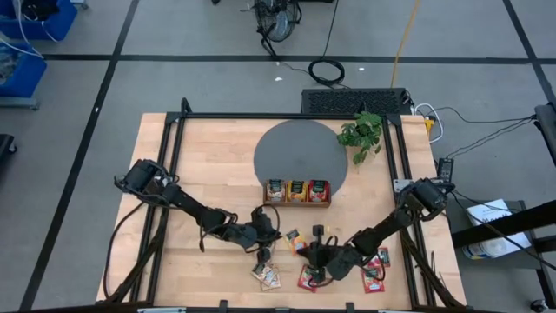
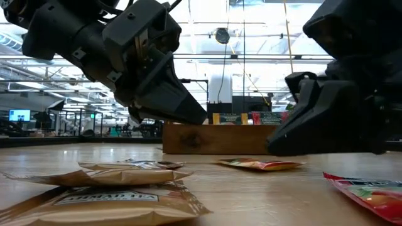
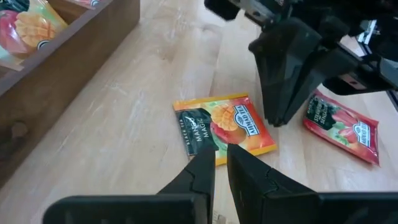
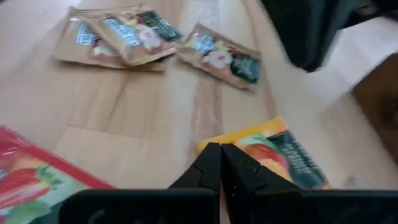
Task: Pick & Place Tea
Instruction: Put the yellow tea bag into the middle wooden organizer
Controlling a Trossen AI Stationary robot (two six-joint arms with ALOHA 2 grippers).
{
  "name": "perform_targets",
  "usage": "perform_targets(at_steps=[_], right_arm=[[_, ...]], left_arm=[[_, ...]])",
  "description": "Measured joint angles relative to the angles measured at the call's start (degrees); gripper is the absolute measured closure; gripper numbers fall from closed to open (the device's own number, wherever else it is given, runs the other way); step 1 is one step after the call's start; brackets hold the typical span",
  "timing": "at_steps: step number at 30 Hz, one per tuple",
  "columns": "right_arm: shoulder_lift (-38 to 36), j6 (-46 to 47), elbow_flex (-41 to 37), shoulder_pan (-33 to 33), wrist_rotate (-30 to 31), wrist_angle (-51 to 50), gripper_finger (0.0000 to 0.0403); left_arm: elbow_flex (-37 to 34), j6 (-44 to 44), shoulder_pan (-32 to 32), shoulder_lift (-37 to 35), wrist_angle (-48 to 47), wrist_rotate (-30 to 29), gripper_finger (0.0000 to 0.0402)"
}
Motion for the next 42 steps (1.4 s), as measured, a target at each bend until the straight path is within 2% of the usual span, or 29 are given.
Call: perform_targets(at_steps=[3, 12, 23, 26, 31, 35, 38, 42], right_arm=[[-0.02, 1.36, 0.04, -0.91, -2.45, -1.24, 0.0403], [-0.25, 7.55, 0.20, -2.52, -2.79, -7.50, 0.0403], [-0.36, 12.45, -3.59, -4.13, -7.70, -5.48, 0.0403], [-0.27, 11.34, -4.49, -4.16, -8.03, -2.51, 0.0403], [0.02, 2.75, -4.52, -2.49, -8.44, 5.75, 0.0403], [-1.78, -1.81, -3.59, -1.15, -6.93, 7.50, 0.0403], [-3.07, -4.50, -3.51, -0.37, -2.85, 7.85, 0.0403], [-3.84, -3.92, -3.54, -0.52, -0.62, 4.33, 0.0403]], left_arm=[[0.00, -0.07, 0.02, 0.00, 0.02, -0.04, 0.0355], [0.00, 0.06, 0.02, 0.00, 0.12, -1.57, 0.0355], [0.00, -0.73, 0.31, 0.00, 0.61, -2.60, 0.0350], [0.00, -0.74, 0.84, 0.08, 1.58, -1.97, 0.0324], [0.06, -1.68, 1.77, 1.43, 3.31, 0.03, 0.0253], [0.16, -3.66, 2.87, 3.27, 4.03, 1.41, 0.0206], [0.92, -4.41, 3.63, 5.19, 5.29, 3.04, 0.0189], [1.90, -5.87, 4.86, 7.39, 5.47, 4.92, 0.0182]])
